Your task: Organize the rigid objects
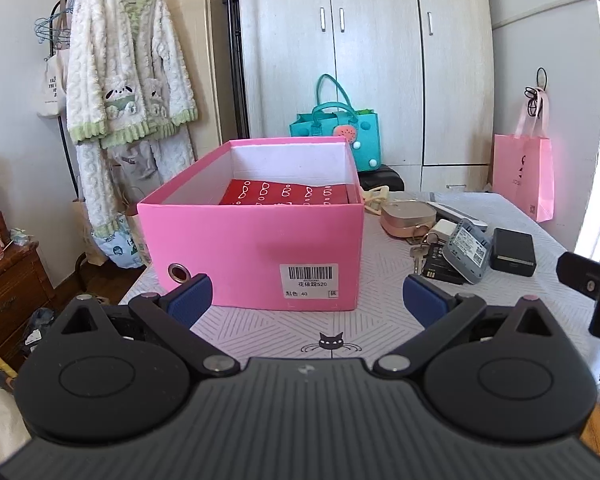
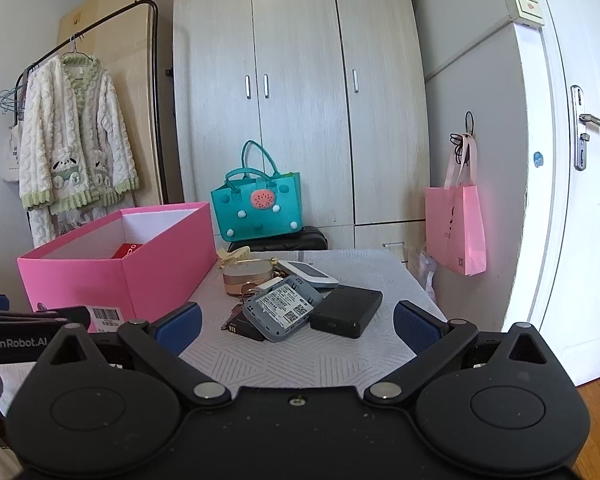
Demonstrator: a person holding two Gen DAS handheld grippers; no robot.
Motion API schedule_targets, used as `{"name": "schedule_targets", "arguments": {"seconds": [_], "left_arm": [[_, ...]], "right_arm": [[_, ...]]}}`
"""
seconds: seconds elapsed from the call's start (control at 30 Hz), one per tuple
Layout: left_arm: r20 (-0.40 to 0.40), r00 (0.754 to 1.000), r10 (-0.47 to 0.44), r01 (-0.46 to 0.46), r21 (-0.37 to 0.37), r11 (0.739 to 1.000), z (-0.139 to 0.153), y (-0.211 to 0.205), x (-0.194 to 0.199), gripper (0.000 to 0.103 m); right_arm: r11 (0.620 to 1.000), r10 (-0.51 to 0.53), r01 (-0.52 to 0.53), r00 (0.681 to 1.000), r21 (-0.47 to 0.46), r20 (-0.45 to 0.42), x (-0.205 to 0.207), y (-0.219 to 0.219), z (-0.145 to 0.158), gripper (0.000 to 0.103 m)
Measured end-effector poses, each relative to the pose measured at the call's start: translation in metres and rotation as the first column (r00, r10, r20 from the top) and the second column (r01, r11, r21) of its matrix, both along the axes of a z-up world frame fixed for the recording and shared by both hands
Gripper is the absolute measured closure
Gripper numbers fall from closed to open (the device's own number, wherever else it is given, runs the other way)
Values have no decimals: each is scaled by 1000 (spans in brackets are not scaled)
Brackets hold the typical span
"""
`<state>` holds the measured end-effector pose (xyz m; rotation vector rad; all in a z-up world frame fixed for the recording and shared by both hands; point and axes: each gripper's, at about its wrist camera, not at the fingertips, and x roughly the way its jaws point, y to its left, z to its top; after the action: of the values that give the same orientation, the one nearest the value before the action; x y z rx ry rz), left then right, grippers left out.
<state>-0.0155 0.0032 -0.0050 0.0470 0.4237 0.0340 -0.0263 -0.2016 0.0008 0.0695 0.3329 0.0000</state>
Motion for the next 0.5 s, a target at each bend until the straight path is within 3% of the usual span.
{"name": "schedule_targets", "arguments": {"seconds": [0.5], "left_arm": [[-24,999,-24,23,-21,999,-1,3,0,0]], "right_arm": [[1000,26,-26,999,-17,-28,1,11,-2,0]]}}
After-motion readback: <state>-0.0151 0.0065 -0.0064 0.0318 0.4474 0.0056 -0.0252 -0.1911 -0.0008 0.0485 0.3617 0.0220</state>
